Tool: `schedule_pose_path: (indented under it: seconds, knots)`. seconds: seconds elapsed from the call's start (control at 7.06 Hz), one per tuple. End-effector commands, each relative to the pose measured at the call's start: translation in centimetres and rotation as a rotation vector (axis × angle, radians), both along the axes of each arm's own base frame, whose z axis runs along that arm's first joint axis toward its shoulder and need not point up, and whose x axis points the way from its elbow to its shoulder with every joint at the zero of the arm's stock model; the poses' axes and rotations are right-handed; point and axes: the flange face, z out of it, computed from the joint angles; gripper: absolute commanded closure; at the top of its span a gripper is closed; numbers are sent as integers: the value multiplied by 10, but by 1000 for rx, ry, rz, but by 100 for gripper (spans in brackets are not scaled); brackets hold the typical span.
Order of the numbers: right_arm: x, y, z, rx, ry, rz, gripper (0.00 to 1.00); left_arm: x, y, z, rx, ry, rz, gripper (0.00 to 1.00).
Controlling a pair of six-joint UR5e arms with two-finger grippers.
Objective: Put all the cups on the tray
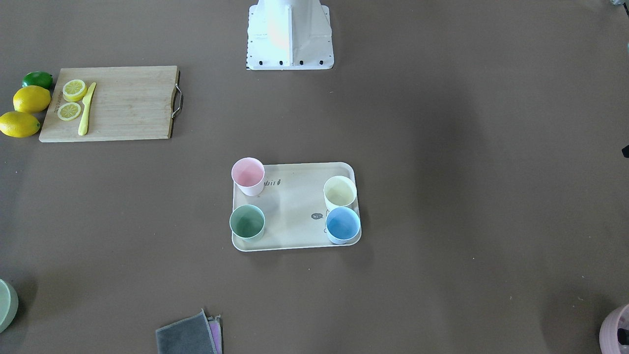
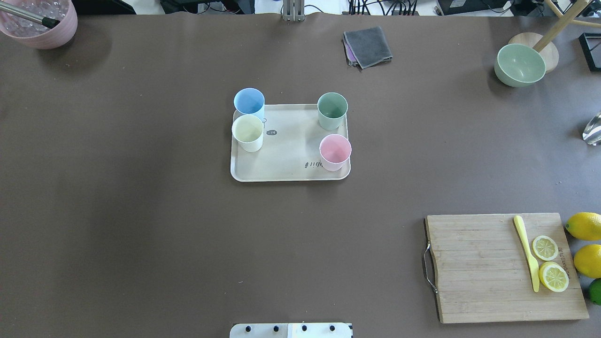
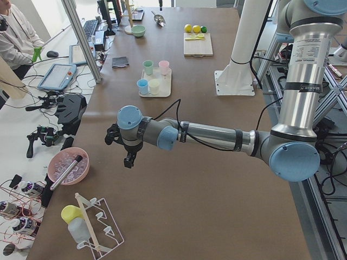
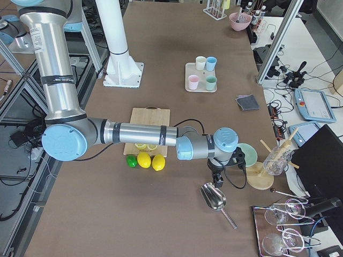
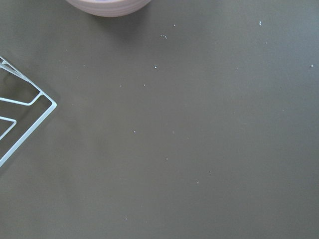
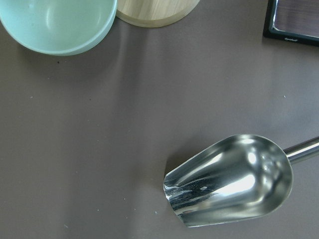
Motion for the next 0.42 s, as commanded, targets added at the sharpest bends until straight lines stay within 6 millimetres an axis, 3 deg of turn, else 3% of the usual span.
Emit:
schedule_pose_path:
  seconds: [0.0, 0.28]
  knots:
    - [1, 16, -10, 20, -7, 2, 0, -1, 9, -10, 21, 0, 0, 2]
    - [2, 27, -25, 46, -7, 5, 0, -4, 25, 7, -12, -2, -2, 2]
